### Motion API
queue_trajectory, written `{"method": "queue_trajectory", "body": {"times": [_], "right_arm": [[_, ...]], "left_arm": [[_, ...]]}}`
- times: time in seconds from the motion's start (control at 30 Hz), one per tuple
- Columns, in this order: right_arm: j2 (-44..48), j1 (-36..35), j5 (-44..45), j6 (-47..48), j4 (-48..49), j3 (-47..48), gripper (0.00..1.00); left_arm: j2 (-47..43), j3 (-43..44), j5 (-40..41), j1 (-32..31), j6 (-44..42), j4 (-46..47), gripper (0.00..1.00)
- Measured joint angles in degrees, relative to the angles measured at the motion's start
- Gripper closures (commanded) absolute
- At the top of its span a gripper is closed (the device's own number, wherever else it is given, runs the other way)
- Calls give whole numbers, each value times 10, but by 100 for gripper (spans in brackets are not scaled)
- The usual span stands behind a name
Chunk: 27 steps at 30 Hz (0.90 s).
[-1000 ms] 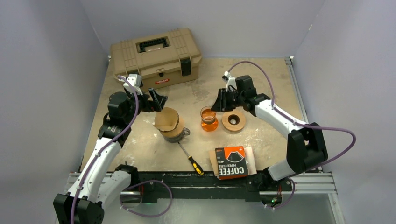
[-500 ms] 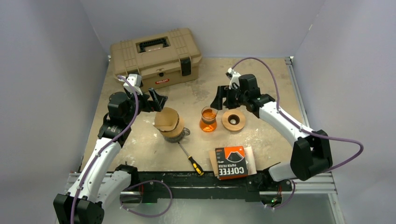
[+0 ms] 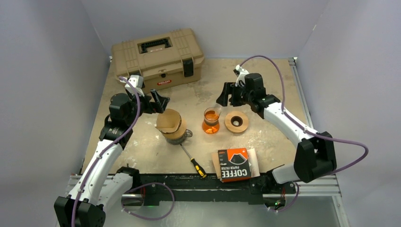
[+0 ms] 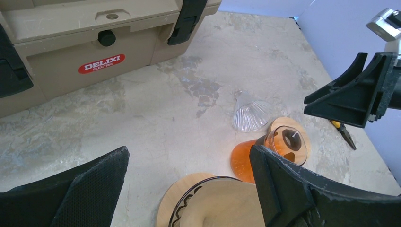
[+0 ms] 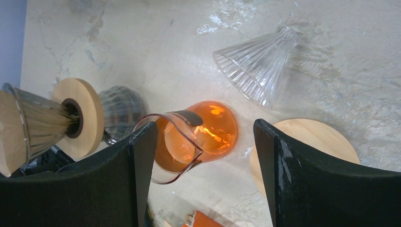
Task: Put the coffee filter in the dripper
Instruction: Pick up the dripper holder from the center of the board.
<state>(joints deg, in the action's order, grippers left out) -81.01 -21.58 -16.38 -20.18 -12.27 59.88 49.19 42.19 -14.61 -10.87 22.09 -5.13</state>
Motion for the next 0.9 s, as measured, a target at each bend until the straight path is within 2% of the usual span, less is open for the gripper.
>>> {"method": "queue_trajectory", "body": {"times": [0.4, 0.7, 0.9], "right_arm": [[-78, 67, 4, -6, 29, -23, 26], [-68, 89, 24, -15, 33, -78, 22], [-18, 90, 83, -27, 29, -111, 19]], "left_arm": [[0, -7, 0, 4, 1, 3, 1], [-1, -7, -1, 4, 3, 3, 1], [-2, -7, -2, 5, 9, 4, 1]]}}
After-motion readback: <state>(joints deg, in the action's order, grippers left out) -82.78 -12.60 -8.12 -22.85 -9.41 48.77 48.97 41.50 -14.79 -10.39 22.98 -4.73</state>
